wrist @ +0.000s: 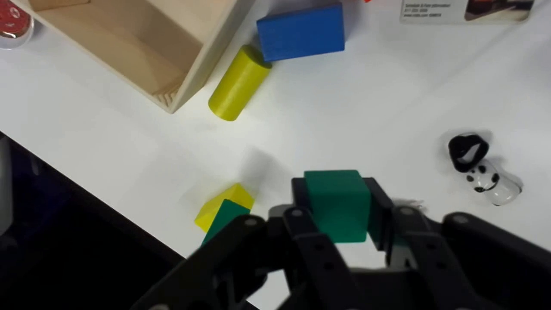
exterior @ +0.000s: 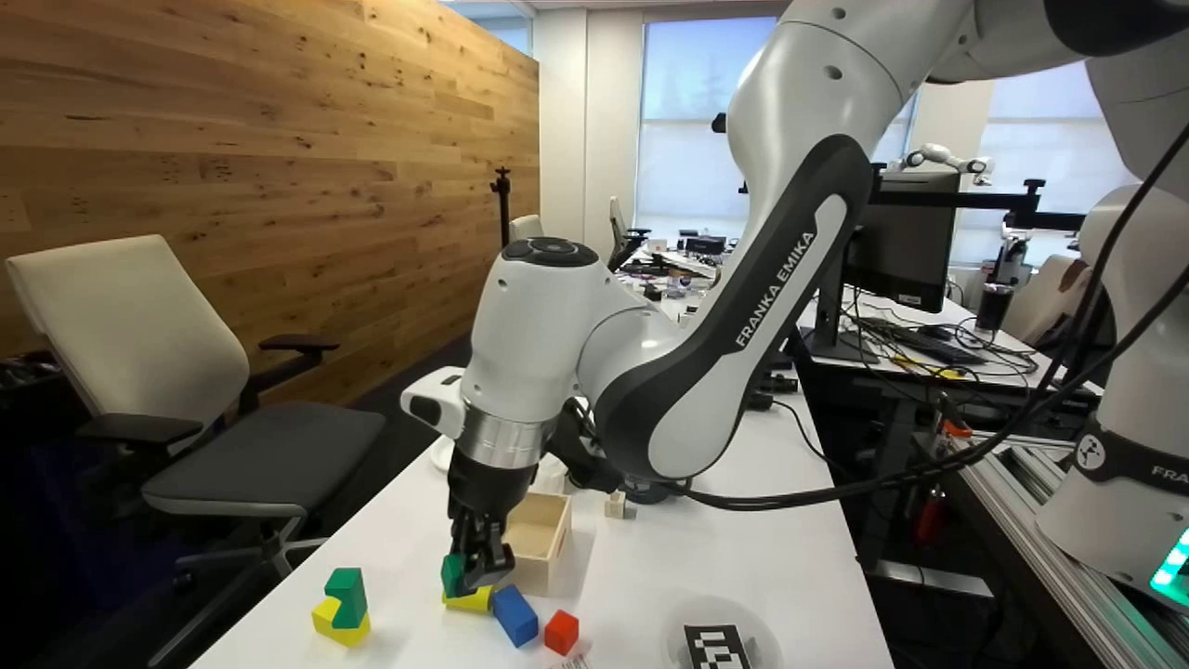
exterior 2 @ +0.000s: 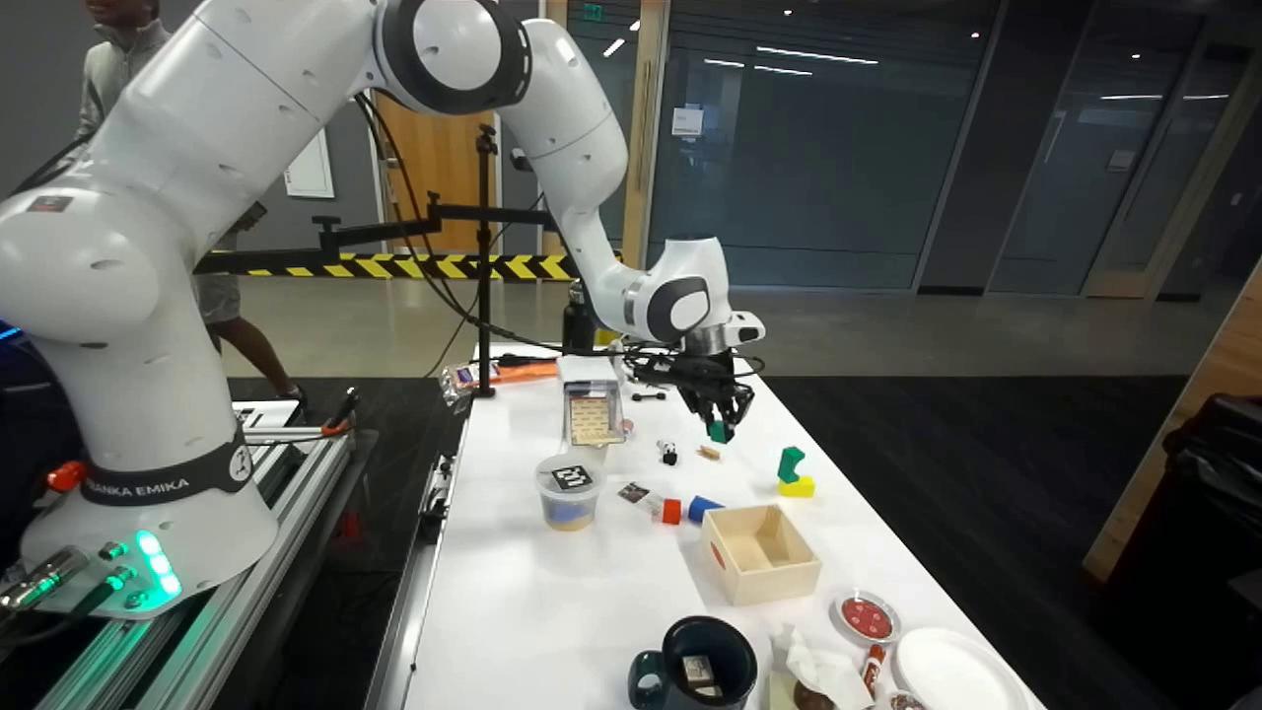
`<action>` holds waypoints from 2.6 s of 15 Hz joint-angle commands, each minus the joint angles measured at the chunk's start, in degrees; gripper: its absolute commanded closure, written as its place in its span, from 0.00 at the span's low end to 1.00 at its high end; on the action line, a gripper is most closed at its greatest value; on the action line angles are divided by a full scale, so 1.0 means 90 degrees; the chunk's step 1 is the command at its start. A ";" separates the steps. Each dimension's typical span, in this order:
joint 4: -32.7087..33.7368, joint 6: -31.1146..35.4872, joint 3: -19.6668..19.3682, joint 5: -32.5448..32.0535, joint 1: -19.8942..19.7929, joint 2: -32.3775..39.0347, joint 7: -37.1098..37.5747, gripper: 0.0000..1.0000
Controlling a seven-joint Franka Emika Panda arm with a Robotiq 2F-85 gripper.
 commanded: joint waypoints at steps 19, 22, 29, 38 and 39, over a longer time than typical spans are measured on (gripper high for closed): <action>0.2721 -0.2102 0.1056 0.0376 -0.0599 0.1268 -0.0308 0.91; 0.3096 -0.2616 0.0997 0.0406 -0.0623 0.1491 -0.0235 0.91; 0.4300 -0.3356 0.1076 0.0594 -0.0761 0.2503 -0.0324 0.91; 0.4032 -0.2841 0.1058 0.0594 -0.0787 0.1937 -0.0254 0.91; 0.4021 -0.2831 0.1057 0.0593 -0.0800 0.1865 -0.0264 0.91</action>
